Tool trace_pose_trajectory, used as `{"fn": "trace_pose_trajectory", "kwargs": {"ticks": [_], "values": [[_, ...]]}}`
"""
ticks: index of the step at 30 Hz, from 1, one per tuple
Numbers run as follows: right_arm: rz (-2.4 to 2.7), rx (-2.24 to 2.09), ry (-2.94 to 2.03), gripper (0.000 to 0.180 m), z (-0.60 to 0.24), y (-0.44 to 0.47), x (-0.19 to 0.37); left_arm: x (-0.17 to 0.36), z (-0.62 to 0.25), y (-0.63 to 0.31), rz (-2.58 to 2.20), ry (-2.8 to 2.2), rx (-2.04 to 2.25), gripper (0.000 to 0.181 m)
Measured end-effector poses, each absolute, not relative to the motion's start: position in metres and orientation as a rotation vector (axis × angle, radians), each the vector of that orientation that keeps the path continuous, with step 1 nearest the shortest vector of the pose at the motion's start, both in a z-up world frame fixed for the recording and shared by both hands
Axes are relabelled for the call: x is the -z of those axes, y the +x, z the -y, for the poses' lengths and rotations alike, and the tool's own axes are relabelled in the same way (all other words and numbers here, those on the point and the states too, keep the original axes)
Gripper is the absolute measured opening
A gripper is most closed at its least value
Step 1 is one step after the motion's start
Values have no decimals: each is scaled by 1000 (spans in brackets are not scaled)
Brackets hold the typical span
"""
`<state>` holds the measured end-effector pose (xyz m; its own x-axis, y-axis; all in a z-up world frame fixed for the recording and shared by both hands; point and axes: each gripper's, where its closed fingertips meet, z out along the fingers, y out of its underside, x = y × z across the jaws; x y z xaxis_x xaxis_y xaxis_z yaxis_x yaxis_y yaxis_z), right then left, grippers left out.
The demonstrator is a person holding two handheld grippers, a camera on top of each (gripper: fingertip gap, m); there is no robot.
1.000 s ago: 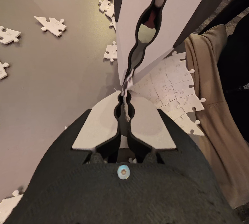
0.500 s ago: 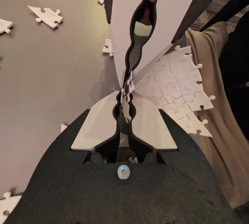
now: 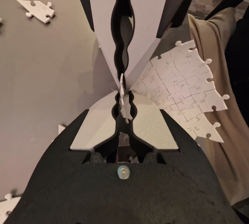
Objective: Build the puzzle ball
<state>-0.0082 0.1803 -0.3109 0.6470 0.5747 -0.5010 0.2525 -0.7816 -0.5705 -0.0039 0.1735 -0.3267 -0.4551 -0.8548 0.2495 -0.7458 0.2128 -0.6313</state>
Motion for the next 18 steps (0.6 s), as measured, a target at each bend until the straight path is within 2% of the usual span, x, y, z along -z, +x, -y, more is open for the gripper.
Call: {"fn": "trace_pose_trajectory", "kwargs": {"ticks": [1,10,18], "values": [[637,-972,-2415,2,-180,-8,311,326,-173,-4,-2323,-1548,1066,12],[668,-893,-2459,7,-177,-6,311,323,-172,-4,-2324,-1541,1077,10],[639,-888,-2440,4,-178,-7,311,321,-176,-5,-2306,-1560,1089,8]]}}
